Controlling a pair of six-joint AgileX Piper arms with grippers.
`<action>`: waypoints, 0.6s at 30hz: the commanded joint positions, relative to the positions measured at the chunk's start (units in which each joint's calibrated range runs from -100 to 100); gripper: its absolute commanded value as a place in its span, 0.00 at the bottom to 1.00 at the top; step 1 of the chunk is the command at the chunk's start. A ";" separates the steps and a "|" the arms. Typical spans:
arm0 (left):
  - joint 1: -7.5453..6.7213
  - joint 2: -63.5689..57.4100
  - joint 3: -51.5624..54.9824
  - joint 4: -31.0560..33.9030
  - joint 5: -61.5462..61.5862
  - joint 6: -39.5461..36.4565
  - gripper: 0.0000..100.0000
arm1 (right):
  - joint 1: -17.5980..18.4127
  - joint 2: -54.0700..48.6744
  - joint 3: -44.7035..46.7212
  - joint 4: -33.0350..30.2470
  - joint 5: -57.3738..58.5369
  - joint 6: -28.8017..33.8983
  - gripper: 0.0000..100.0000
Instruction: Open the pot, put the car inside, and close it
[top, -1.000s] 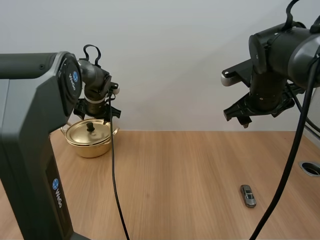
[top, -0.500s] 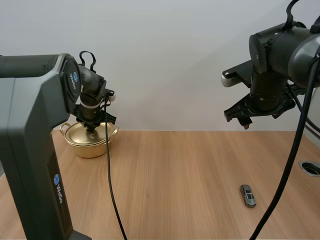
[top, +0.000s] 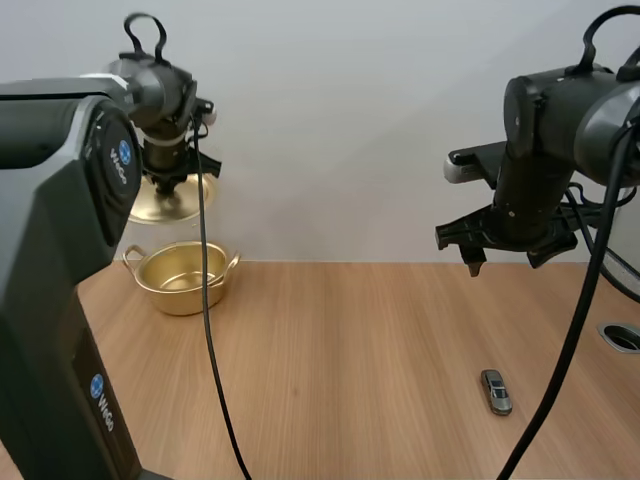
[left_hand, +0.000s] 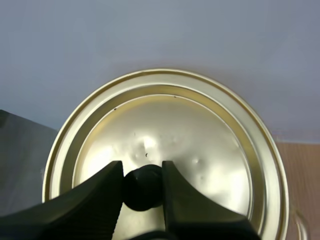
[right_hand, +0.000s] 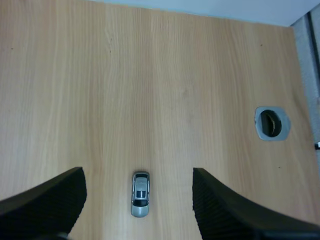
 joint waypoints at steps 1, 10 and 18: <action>-0.02 -5.32 -1.69 -2.71 1.72 3.20 0.00 | -1.15 0.02 4.36 1.74 -3.86 0.00 1.00; -0.02 -18.57 -2.35 -18.09 7.92 12.03 0.00 | -1.97 0.02 21.05 3.43 -19.49 -1.82 1.00; -0.02 -23.22 -2.35 -23.15 16.30 14.97 0.00 | -1.97 6.10 26.04 1.05 -28.49 -1.82 1.00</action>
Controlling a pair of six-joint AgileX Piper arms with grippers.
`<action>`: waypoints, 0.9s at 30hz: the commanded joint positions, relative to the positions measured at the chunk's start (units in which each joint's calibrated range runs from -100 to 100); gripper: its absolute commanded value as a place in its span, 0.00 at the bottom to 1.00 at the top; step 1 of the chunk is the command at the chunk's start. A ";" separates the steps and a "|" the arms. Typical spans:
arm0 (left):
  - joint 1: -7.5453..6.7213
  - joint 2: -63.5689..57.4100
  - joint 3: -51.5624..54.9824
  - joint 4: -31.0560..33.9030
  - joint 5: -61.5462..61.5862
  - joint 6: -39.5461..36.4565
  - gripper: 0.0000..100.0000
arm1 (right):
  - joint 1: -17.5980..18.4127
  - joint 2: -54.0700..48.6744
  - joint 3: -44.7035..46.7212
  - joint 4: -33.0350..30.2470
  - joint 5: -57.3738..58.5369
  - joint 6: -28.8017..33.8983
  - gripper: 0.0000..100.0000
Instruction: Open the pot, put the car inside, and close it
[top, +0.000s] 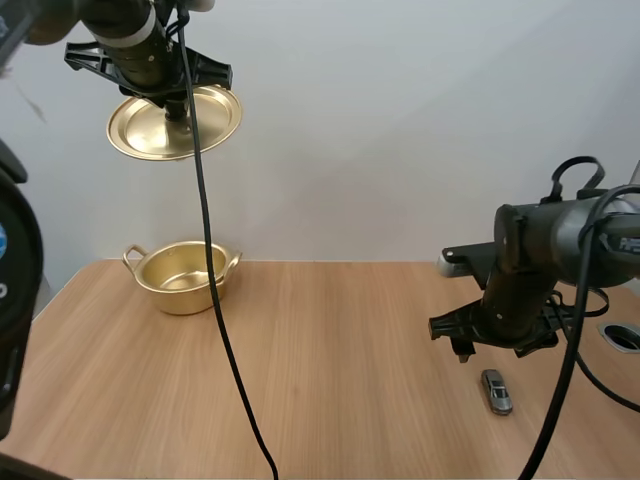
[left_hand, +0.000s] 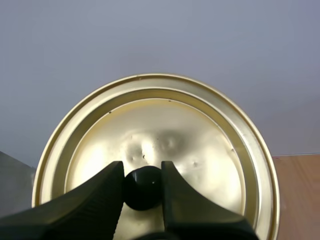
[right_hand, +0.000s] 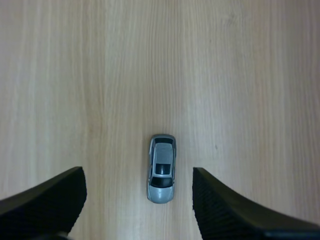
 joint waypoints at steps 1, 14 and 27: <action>-0.02 -0.13 -0.03 -0.14 1.14 0.08 0.00 | -0.24 4.36 0.38 -1.12 -1.07 0.00 1.00; -0.02 -2.13 -0.03 -0.14 5.19 0.46 0.00 | -4.79 17.66 0.38 1.72 -5.65 -2.31 0.96; -0.02 -5.83 -0.03 -0.14 7.50 1.17 0.00 | -4.79 17.67 -4.83 4.26 -13.42 -2.52 0.00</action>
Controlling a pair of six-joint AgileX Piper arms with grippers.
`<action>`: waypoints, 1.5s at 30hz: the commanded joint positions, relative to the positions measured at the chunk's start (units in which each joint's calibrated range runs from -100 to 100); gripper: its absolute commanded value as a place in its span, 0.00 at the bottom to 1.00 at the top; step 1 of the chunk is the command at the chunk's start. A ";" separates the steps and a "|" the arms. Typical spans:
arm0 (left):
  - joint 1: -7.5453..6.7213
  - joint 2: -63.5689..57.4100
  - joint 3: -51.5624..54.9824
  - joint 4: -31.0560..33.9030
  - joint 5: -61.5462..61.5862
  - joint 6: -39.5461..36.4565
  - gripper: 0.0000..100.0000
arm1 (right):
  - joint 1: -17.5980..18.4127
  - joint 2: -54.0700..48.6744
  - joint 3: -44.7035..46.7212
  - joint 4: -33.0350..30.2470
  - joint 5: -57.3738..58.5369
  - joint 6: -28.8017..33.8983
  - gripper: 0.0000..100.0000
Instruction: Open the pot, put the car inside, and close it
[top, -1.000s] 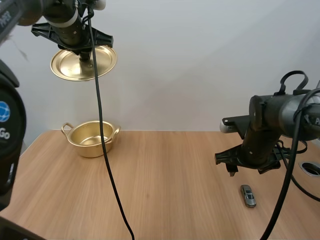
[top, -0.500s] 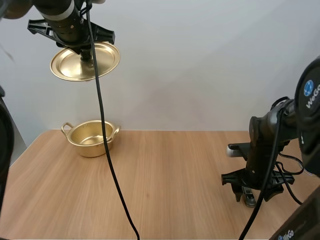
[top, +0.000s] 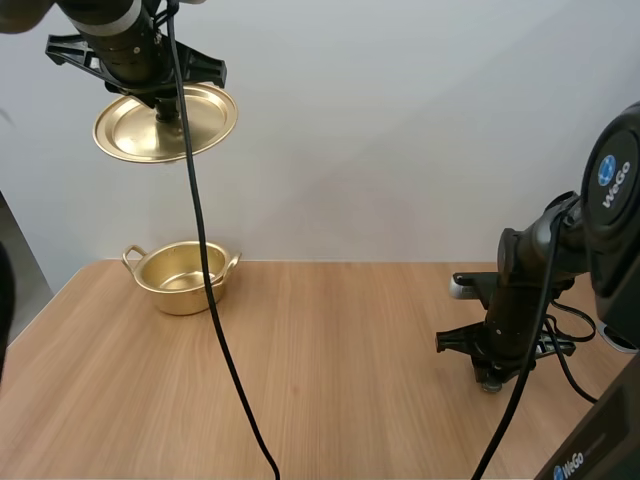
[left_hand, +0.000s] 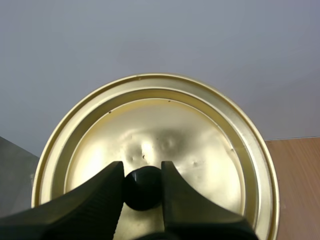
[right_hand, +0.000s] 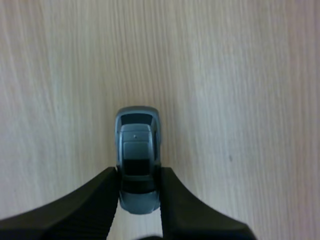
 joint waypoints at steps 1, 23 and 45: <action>-0.02 -2.33 -0.03 -0.05 0.18 0.04 0.00 | 0.14 -0.12 -3.73 0.06 0.61 -0.73 0.00; -0.02 -36.16 -0.28 10.59 5.38 0.15 0.00 | 10.91 1.00 -39.33 43.76 20.29 -27.64 0.00; 3.46 -36.33 -0.82 11.32 5.38 1.21 0.00 | 34.21 35.27 -74.78 29.42 18.55 -21.75 0.00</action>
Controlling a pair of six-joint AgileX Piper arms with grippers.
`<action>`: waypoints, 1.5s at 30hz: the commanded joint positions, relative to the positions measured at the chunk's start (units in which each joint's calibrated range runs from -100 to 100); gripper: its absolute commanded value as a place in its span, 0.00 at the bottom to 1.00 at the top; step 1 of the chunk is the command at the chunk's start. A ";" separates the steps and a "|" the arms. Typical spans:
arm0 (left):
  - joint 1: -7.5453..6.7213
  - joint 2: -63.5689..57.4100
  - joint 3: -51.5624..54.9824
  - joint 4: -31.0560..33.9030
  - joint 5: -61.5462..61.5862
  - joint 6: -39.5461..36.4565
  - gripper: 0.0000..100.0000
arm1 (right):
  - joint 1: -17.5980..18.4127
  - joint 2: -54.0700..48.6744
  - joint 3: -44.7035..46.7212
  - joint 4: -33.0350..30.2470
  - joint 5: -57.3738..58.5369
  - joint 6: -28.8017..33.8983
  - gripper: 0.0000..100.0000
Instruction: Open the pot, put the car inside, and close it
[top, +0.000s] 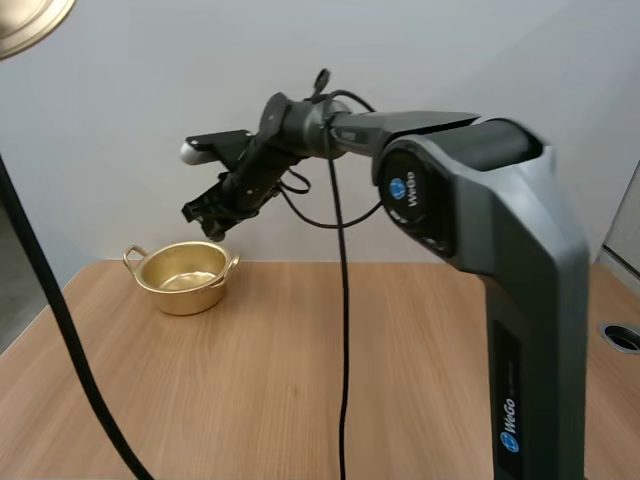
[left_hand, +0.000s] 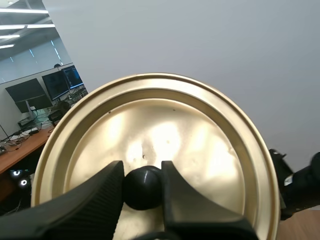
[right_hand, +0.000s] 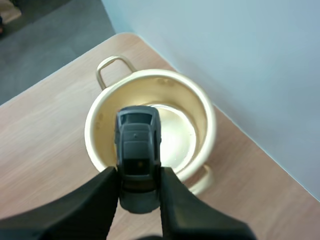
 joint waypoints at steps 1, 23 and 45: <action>0.16 0.06 0.01 0.10 0.06 0.01 0.00 | 2.35 5.95 -5.44 -2.95 0.00 1.60 0.00; 0.16 0.06 0.01 0.10 0.06 1.11 0.00 | 2.75 19.96 -18.24 -6.05 -5.70 7.44 0.16; 0.16 1.13 0.59 0.51 0.06 1.21 0.00 | 1.12 11.49 -18.24 -12.92 -4.88 10.06 0.00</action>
